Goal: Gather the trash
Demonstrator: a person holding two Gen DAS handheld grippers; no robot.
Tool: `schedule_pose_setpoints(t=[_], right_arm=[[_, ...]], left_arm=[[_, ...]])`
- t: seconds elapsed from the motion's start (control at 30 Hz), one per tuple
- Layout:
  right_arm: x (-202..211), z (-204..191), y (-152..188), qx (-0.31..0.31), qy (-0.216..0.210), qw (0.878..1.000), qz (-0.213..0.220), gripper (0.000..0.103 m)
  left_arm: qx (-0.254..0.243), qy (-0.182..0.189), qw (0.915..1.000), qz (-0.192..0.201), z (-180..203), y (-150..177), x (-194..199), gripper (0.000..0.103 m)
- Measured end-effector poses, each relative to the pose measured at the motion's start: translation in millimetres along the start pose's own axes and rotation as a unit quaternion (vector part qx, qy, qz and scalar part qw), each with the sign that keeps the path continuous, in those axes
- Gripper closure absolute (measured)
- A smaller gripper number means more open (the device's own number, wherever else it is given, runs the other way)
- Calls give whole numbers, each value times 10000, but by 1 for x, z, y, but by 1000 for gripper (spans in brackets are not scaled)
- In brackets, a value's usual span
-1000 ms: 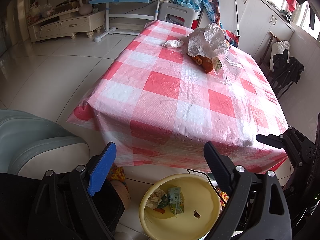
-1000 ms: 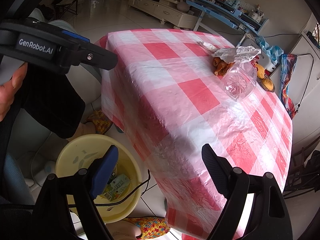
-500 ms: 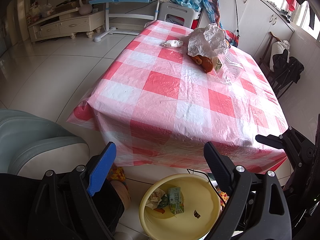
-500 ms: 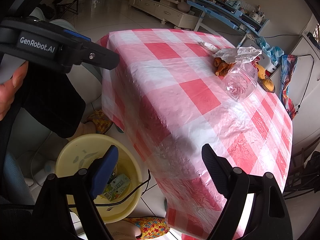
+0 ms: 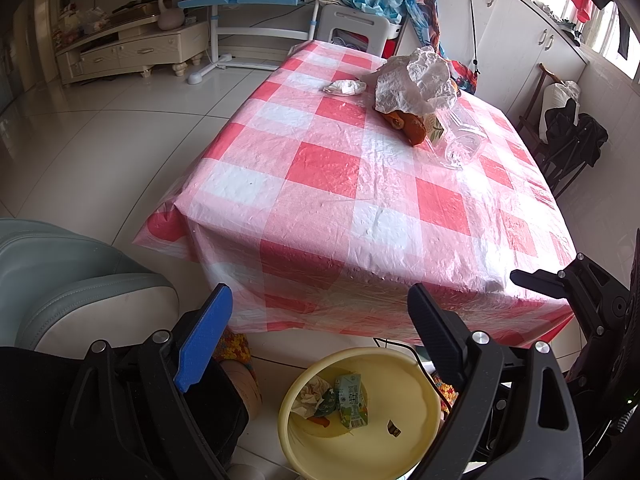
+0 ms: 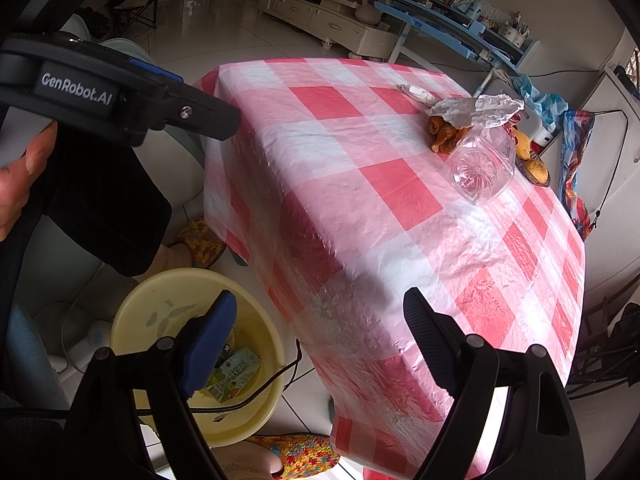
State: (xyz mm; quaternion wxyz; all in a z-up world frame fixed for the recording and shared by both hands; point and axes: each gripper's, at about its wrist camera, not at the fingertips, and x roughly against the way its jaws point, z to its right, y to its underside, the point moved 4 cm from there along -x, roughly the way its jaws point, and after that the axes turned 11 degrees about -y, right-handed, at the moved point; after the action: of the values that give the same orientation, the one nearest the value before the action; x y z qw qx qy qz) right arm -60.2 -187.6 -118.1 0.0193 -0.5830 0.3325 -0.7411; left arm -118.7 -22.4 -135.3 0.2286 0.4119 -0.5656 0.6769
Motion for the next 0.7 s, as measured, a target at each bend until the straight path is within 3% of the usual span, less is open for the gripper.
schedule_pose_setpoints(t=[0.7], right_arm=[[-1,-2,0,6,5,10000,-5,21]], left_arm=[[-6,-6,10000,1,1,1,0,17]])
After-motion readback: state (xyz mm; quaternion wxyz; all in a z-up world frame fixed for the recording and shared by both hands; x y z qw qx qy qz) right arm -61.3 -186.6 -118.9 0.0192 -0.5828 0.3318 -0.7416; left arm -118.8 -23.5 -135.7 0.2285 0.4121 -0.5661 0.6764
